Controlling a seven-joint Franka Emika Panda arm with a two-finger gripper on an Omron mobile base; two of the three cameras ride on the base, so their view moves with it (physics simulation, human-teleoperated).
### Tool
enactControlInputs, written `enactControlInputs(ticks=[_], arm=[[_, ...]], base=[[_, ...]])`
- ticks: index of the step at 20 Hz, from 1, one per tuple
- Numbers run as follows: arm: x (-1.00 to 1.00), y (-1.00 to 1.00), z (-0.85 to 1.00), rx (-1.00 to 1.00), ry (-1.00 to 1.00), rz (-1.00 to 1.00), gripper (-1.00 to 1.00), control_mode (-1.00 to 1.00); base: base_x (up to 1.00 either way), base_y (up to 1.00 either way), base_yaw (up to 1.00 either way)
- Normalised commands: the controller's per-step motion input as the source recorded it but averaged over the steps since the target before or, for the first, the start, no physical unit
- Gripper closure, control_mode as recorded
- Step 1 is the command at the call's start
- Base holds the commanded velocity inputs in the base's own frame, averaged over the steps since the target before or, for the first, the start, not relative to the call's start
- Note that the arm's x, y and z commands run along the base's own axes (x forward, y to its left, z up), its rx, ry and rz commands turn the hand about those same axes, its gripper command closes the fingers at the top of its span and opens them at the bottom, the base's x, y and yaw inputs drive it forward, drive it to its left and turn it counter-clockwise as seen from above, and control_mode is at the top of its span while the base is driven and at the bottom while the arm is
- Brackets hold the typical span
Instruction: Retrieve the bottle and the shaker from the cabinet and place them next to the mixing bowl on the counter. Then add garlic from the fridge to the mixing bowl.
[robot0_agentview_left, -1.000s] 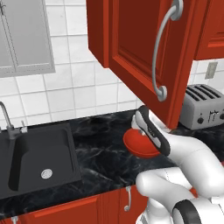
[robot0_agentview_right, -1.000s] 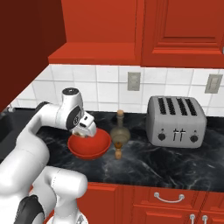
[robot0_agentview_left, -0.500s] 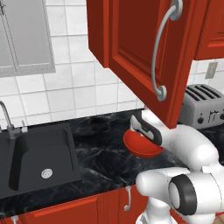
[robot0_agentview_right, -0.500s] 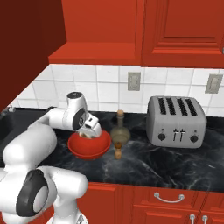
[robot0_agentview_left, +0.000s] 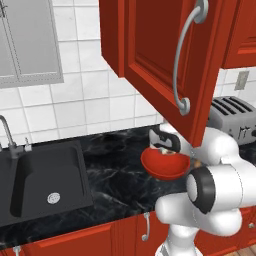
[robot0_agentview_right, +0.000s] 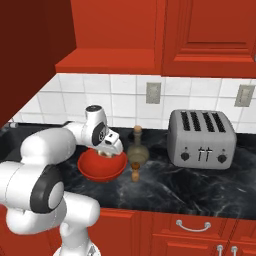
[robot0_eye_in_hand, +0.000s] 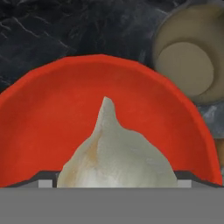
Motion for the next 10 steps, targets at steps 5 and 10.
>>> enactControlInputs(ticks=[5, 10], arm=[[-0.01, 0.0, -0.59, 0.0, 0.0, 0.0, 1.0, -1.0], [0.0, 0.0, -0.32, 0.0, 0.03, 0.0, 1.0, -1.0]], base=[[0.0, 0.0, 0.0], [0.0, 0.0, 0.0]])
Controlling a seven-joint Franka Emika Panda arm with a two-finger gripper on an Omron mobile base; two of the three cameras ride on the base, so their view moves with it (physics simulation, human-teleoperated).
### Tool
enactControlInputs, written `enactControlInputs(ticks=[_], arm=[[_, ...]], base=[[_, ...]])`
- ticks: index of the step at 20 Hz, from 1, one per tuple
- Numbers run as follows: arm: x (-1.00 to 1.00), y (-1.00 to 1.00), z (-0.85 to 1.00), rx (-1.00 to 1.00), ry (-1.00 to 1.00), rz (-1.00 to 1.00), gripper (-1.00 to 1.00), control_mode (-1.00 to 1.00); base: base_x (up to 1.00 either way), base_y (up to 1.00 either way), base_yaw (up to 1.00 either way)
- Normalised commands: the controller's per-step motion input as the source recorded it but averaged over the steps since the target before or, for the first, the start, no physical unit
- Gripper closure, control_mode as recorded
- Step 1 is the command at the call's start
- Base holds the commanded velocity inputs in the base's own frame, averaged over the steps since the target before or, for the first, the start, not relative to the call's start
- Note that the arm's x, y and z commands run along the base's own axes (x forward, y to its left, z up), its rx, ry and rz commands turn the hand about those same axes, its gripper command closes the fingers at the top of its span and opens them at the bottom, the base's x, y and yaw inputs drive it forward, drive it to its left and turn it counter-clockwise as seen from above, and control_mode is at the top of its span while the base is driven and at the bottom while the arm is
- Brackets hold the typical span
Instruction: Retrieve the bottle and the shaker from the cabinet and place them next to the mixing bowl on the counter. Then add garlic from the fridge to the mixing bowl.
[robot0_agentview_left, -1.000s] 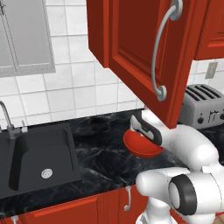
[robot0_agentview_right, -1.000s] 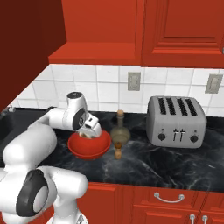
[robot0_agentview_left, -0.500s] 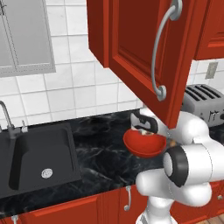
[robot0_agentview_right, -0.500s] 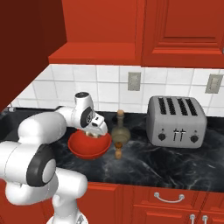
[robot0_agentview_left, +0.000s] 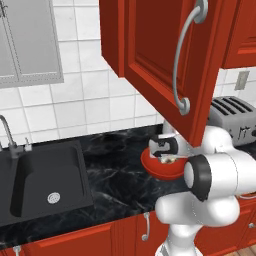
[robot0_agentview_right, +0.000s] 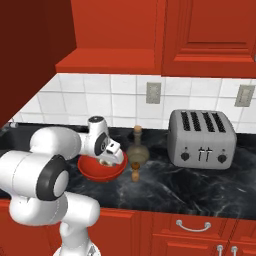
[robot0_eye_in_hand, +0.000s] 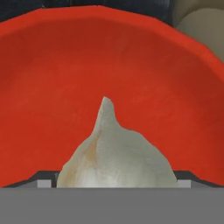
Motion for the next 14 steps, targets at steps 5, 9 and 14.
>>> enactControlInputs(ticks=[5, 9, 14], arm=[[0.0, 0.0, -0.29, 0.0, 0.07, 0.0, -1.0, -1.0], [0.0, 0.0, -0.07, 0.0, 0.06, 0.0, -1.0, -1.0], [-0.12, 0.0, 0.01, 0.03, 0.03, 0.0, -1.0, -1.0]], base=[[0.0, 0.0, 0.0], [0.0, 0.0, 0.0], [0.0, 0.0, 0.0]])
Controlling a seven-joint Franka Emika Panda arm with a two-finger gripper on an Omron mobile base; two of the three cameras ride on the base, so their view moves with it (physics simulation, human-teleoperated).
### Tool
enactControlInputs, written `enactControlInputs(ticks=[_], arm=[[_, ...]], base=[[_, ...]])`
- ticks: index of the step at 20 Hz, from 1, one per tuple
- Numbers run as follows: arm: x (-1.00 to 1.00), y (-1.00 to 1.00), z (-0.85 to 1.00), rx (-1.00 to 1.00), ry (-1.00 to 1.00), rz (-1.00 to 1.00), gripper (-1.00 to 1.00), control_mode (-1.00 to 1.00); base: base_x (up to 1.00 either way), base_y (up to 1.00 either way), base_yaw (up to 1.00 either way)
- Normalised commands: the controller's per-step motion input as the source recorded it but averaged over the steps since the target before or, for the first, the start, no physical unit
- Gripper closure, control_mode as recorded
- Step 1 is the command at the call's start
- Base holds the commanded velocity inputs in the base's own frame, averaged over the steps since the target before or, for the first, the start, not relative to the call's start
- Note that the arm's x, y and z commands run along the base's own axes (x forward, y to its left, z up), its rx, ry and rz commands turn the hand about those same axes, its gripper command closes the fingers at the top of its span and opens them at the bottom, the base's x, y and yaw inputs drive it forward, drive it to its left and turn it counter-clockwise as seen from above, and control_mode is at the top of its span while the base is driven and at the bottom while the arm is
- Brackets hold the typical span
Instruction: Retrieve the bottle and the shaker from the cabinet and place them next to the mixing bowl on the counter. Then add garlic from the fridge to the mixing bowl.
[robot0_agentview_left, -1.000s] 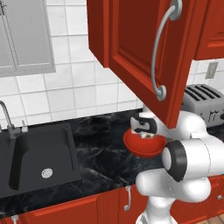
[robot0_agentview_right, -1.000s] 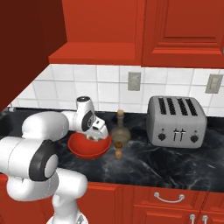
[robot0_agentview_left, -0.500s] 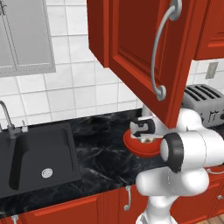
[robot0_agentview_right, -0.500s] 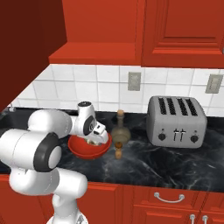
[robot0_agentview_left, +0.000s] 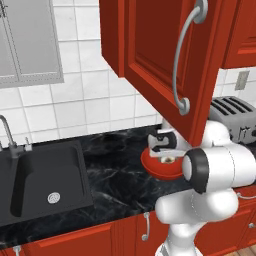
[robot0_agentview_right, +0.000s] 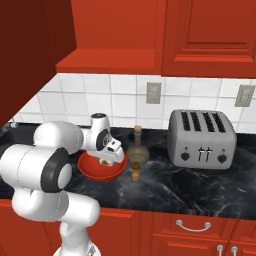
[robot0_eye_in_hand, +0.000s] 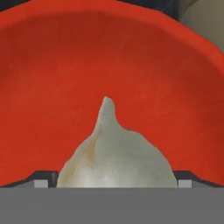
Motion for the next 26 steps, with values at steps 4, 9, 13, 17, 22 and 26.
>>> enactControlInputs(ticks=[4, 9, 13, 17, 22, 26], arm=[[-0.3, 0.0, 0.09, 0.1, -0.04, 0.0, -1.0, -1.0], [-0.32, 0.0, 0.34, 0.14, -0.11, 0.0, -1.0, -1.0], [-0.09, 0.0, 0.85, 0.0, -0.01, 0.0, -1.0, -1.0], [-0.04, 0.0, 0.86, -0.12, 0.03, -0.02, -1.0, -1.0], [-0.3, -0.2, 0.12, -0.17, 0.06, -0.06, -1.0, -1.0], [-0.31, -0.76, 0.05, -0.04, 0.1, -0.13, -1.0, -1.0]], base=[[0.0, 0.0, 0.0], [0.0, 0.0, 0.0], [0.0, 0.0, 0.0], [0.0, 0.0, 0.0], [0.0, 0.0, 0.0], [0.0, 0.0, 0.0]])
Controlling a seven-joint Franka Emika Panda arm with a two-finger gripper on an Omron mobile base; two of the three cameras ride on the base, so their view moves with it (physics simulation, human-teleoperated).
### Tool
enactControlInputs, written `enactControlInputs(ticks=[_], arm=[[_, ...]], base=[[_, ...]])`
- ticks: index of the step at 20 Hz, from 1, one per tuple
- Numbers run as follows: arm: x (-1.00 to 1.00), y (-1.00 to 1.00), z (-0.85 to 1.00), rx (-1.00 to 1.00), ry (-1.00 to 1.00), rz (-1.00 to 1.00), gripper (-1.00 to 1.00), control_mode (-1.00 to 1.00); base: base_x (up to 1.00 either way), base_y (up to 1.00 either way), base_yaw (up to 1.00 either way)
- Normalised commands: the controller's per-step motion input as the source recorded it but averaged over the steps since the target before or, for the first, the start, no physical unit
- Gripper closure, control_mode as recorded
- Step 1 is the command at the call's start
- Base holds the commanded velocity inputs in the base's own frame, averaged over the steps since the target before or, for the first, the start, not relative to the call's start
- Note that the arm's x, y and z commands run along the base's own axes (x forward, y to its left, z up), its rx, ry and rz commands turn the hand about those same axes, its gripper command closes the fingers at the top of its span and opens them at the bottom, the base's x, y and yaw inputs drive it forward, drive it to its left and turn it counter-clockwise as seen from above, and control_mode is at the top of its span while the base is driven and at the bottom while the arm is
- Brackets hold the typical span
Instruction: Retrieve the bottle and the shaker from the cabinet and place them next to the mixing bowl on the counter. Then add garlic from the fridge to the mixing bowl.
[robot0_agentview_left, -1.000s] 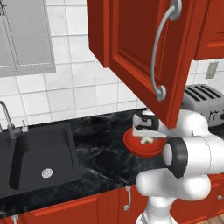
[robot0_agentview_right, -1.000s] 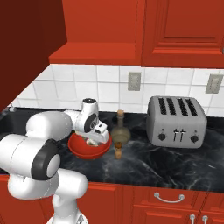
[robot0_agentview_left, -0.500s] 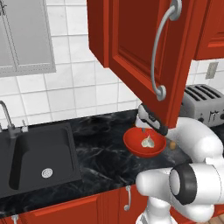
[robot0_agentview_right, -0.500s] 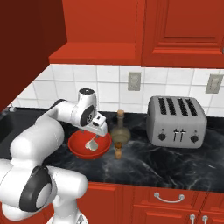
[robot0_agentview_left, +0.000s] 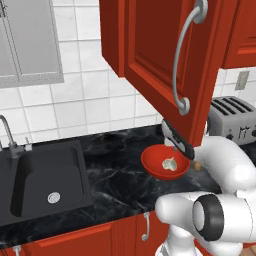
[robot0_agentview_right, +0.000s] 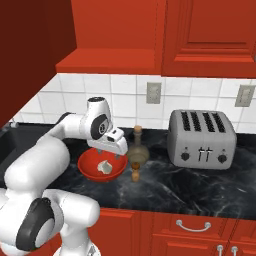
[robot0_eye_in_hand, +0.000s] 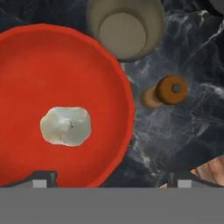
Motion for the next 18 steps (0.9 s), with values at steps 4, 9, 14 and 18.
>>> enactControlInputs(ticks=[4, 9, 14, 18], arm=[[-0.9, -0.25, 0.32, 0.0, 0.0, -0.06, -1.0, -1.0], [-1.0, 0.0, 0.13, 0.0, -0.01, 0.0, -1.0, -1.0], [-1.0, 0.0, 0.09, 0.0, -0.05, 0.0, -1.0, -1.0], [-0.91, 0.03, 0.12, -0.02, -0.06, 0.0, -1.0, -1.0]], base=[[0.0, 0.0, 0.0], [0.0, 0.0, 0.0], [0.0, 0.0, 0.0], [0.0, 0.0, 0.0]])
